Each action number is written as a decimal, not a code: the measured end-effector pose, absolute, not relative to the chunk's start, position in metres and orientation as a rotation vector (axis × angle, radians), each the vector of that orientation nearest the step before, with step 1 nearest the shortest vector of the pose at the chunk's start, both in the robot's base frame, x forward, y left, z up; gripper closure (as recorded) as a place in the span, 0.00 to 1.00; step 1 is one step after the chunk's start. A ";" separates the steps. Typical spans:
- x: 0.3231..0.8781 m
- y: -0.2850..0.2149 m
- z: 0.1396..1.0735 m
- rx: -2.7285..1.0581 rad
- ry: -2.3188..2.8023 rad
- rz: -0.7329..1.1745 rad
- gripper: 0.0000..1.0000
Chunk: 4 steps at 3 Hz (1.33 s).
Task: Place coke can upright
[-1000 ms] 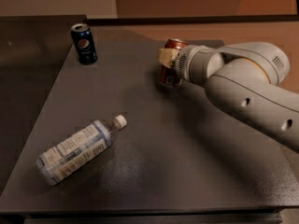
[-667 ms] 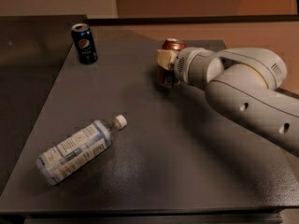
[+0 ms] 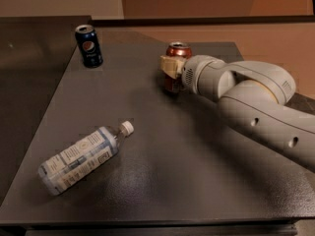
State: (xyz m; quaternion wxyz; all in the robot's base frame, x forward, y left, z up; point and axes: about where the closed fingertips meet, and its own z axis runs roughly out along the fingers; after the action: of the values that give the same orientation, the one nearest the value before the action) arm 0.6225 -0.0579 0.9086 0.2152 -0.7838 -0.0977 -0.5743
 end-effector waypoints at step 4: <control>0.621 -0.067 0.912 -1.985 -0.436 -1.748 1.00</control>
Offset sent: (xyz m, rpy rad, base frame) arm -0.0009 -0.0151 0.0041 0.0212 -0.1714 0.0882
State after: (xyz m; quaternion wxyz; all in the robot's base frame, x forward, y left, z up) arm 0.6208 -0.0665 0.9124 0.2283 -0.7210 -0.1585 -0.6347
